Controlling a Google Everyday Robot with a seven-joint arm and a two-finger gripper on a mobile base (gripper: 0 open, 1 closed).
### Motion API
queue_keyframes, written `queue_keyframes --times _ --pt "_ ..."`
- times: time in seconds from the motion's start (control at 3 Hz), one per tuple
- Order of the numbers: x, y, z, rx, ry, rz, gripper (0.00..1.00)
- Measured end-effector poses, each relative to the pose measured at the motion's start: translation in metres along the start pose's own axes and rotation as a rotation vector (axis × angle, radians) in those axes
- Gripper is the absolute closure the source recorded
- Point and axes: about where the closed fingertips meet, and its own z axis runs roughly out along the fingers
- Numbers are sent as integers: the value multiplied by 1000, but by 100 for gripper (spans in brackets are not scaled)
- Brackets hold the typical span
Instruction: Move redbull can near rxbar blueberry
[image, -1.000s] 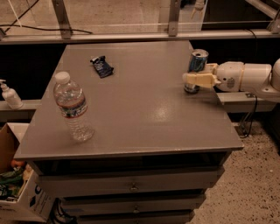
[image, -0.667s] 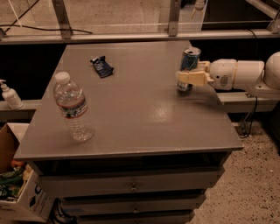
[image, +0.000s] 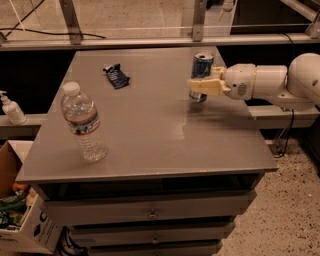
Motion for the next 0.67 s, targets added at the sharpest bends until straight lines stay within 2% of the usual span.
queue_keyframes --times 0.67 --pt "-15 -15 58 -10 -20 -62 100"
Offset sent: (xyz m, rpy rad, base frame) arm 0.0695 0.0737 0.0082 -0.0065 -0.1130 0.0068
